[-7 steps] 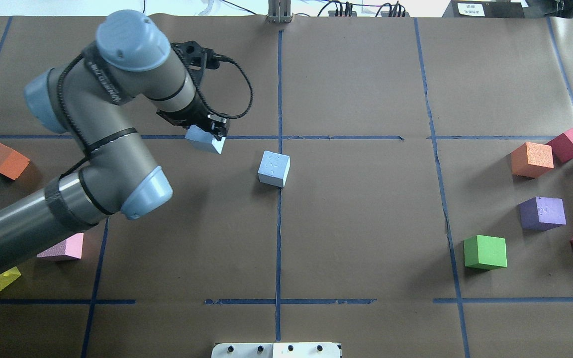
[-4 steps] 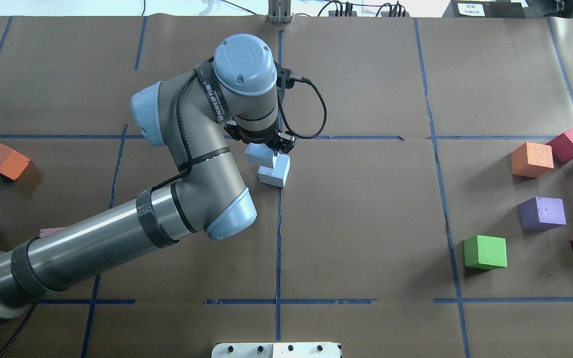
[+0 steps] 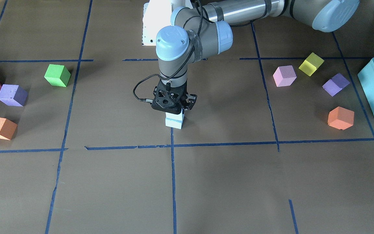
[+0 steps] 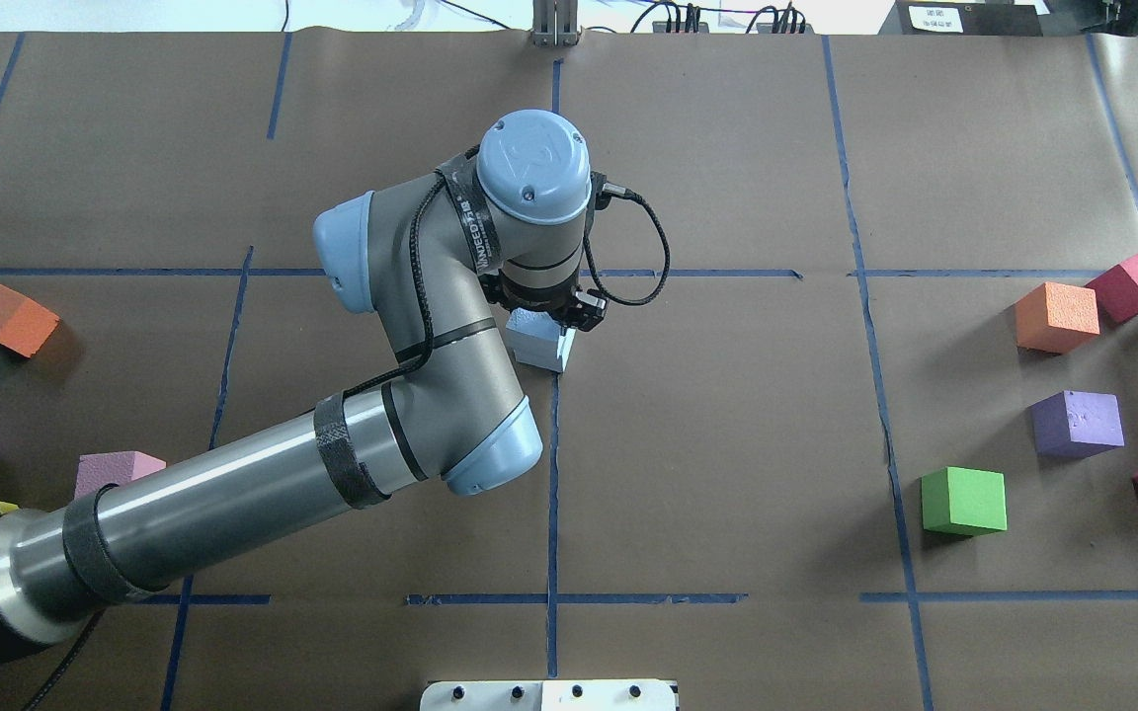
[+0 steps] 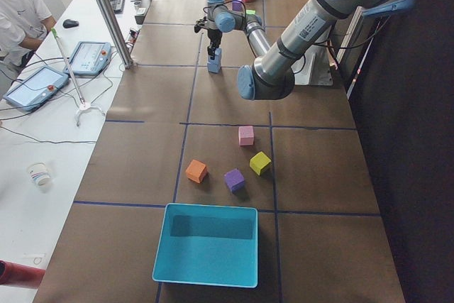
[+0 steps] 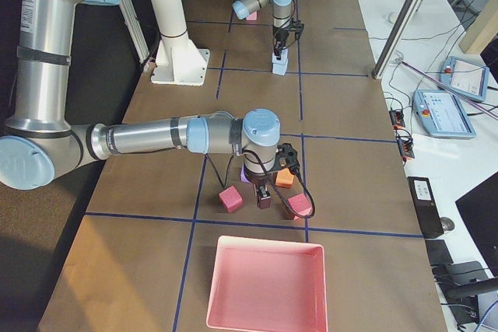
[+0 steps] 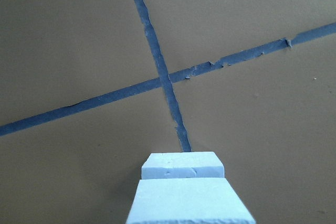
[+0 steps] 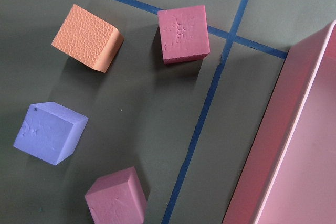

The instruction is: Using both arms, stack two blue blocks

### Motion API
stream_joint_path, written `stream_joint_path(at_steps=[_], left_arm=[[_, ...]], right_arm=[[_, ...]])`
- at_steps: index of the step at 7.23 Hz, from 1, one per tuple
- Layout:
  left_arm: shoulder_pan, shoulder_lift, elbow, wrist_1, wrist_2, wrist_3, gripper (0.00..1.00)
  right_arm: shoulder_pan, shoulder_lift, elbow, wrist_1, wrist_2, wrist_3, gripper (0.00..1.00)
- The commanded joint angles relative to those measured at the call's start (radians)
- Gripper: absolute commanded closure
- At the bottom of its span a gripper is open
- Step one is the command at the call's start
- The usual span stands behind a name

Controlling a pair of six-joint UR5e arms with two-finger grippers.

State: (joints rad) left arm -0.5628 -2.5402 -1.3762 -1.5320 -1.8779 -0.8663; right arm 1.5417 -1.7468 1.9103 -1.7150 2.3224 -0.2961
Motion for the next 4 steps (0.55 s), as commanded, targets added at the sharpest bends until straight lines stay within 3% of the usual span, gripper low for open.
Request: stream_joint_path(at_steps=[1,3,4], left_arm=[[-0.002,0.006,0.005,-0.017,-0.001,-0.005,0.00],[-0.017,-0.002,-0.001,-0.019,-0.009,-0.014,0.00],[-0.078,-0.008,-0.009,-0.005,-0.130,-0.002,0.00]], right_arm=[[0.000,0.001,0.000,0.000,0.000,0.000,0.01],[-0.002,0.001,-0.002,0.000,0.000,-0.001,0.01],[-0.002,0.004,-0.005,0.000,0.000,0.000,0.01]])
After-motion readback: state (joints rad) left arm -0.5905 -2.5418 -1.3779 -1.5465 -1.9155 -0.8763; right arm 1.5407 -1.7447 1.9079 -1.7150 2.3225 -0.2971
